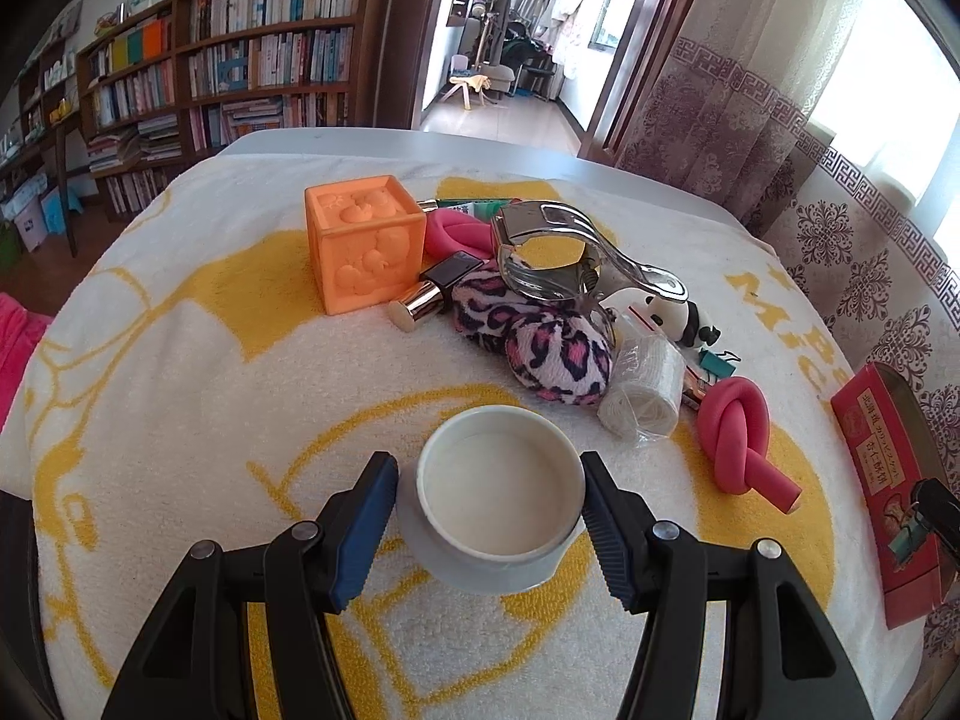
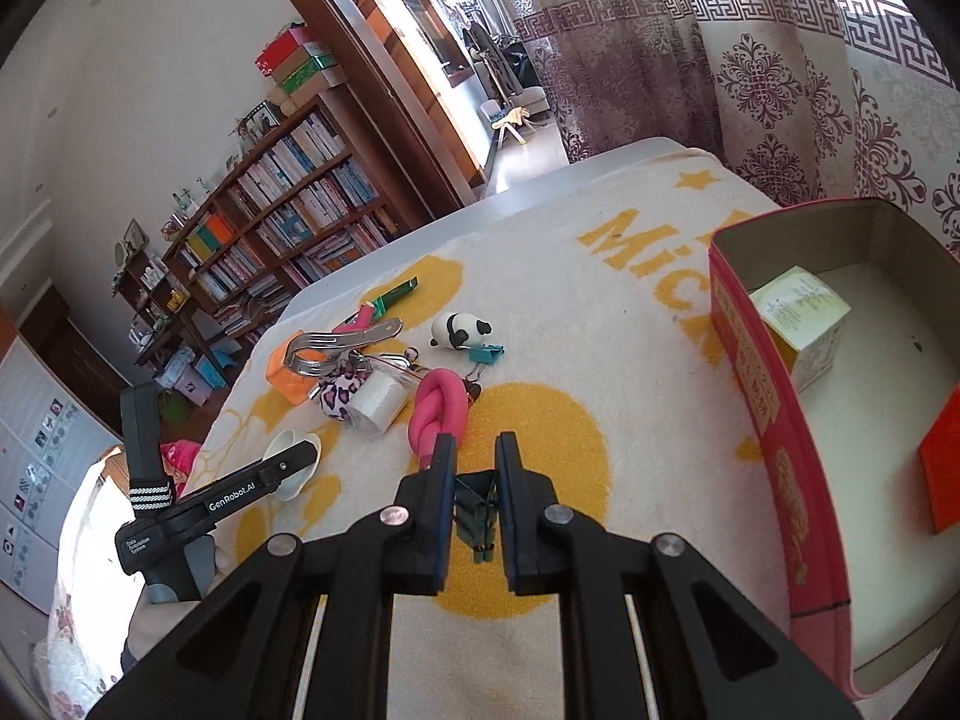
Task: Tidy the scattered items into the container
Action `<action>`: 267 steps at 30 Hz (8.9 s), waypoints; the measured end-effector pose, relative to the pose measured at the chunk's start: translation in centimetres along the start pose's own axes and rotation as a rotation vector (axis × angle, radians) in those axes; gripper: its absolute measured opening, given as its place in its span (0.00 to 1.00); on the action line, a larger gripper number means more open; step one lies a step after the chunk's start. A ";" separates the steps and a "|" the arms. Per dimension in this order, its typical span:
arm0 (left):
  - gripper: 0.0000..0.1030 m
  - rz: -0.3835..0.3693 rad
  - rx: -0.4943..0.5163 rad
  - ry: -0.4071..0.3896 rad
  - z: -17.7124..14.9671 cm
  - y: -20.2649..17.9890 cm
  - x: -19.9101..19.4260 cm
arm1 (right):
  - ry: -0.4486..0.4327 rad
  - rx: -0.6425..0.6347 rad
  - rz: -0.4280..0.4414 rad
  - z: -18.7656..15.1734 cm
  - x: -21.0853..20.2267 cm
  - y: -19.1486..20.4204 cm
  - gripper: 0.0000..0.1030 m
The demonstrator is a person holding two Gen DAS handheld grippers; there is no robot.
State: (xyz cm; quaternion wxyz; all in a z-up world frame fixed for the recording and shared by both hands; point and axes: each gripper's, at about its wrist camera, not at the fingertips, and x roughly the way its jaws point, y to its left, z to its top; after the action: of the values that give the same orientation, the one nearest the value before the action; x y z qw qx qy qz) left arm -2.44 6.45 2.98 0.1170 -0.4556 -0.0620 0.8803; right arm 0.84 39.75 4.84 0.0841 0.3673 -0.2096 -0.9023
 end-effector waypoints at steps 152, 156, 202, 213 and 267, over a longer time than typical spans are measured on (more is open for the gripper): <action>0.81 -0.060 -0.056 0.039 0.7 -0.9 -1.4 | 0.004 -0.162 -0.109 2.0 4.8 2.7 0.65; 0.81 -0.058 -0.073 0.036 1.3 0.2 -1.5 | 0.030 -0.180 -0.098 1.8 6.1 3.8 0.66; 0.48 0.150 0.046 -0.080 6.5 -2.9 4.5 | 0.100 -0.135 -0.033 0.2 9.5 2.8 0.69; 0.48 0.136 -0.038 -0.151 5.3 0.4 -0.6 | 0.106 -0.131 -0.039 -0.1 9.8 2.6 0.69; 0.90 0.245 -0.082 0.088 -0.6 6.2 -0.5 | 0.111 -0.109 -0.053 -0.3 9.9 2.1 0.69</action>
State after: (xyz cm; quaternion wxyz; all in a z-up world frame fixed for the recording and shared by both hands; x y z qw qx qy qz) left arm -2.60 0.30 1.66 -0.0078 -0.5023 -0.0367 0.8639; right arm -6.03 34.75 -0.65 0.0914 0.4169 -0.1453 -0.8926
